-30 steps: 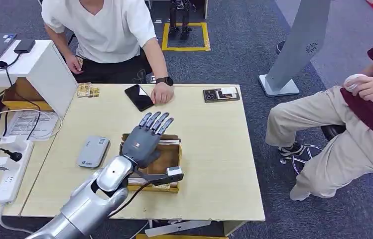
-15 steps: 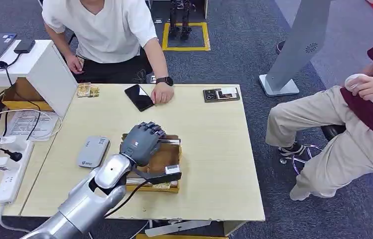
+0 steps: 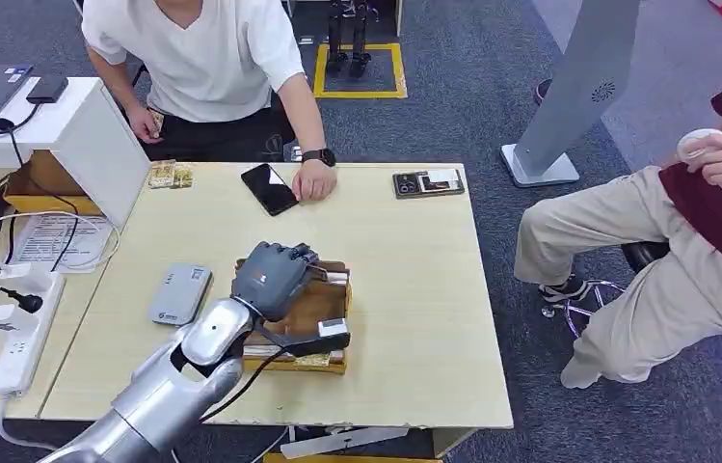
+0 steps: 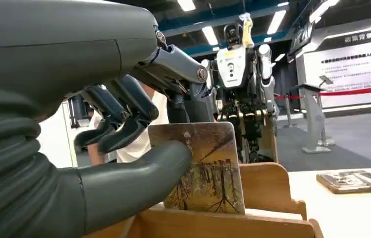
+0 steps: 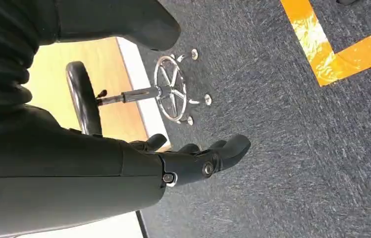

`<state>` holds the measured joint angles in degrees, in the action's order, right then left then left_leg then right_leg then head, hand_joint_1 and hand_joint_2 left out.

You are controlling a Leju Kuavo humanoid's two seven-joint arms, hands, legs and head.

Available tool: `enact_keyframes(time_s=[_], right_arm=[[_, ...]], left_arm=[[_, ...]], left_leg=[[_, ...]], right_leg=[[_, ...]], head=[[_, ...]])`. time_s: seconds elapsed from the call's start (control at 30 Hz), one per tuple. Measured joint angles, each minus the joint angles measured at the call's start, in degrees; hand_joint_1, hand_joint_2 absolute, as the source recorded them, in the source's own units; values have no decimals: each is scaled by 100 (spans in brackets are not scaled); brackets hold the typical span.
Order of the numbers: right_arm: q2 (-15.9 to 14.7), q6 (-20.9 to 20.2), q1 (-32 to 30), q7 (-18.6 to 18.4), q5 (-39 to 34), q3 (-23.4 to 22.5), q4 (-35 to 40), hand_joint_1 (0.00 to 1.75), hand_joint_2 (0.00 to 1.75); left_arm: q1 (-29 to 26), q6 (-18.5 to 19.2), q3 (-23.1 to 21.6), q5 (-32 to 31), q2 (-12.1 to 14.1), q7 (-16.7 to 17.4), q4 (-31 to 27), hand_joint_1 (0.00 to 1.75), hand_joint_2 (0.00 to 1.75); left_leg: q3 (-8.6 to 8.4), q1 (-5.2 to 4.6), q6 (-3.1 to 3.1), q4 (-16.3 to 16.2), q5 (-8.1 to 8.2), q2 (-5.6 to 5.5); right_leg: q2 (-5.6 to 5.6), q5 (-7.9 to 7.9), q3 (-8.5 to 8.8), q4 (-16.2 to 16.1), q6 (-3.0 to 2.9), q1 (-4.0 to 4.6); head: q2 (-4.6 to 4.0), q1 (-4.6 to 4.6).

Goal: Pass the card to the sensor for recognition and then transmit it.

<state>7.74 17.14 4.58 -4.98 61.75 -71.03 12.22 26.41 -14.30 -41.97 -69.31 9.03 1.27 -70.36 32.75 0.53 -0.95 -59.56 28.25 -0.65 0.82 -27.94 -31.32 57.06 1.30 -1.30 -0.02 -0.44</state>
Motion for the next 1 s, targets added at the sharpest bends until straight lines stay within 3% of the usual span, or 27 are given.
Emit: enact_keyframes(time_s=[0.1, 0.33, 0.6, 0.83, 1.0], right_arm=[[0, 0, 0, 2, 18, 0, 0, 0, 175], [0, 9, 0, 11, 68, 0, 0, 0, 175], [0, 11, 2, 39, 157, 0, 0, 0, 175], [0, 2, 7, 52, 249, 50, 0, 0, 175], [0, -28, 13, 52, 304, 127, 0, 0, 175]], left_arm=[[-19, -300, 0, 55, 13, -44, -35, 175, 175], [-202, -1451, 37, 365, 11, -317, -461, 175, 175], [-292, -1711, 337, 651, -103, -444, -922, 175, 175], [-167, -1886, 584, 702, -418, -465, -903, 175, 175], [133, -1884, 682, 408, -575, -229, -601, 175, 175]], left_leg=[[0, 0, 0, 0, 0, 0], [2, 0, 0, 0, 0, -1], [1, 0, 0, 0, 0, -2], [2, 0, -3, 0, -3, -2], [1, -1, -3, -1, -3, -2]], right_leg=[[0, 0, 1, 0, 0, 0], [-1, 0, 0, 0, 0, 0], [-3, 0, 0, 0, 0, 0], [-3, 0, 0, 0, 0, 0], [-3, 1, 0, 0, 1, 0]], head=[[0, 0], [0, 0], [0, 0], [0, 2], [0, 0]])
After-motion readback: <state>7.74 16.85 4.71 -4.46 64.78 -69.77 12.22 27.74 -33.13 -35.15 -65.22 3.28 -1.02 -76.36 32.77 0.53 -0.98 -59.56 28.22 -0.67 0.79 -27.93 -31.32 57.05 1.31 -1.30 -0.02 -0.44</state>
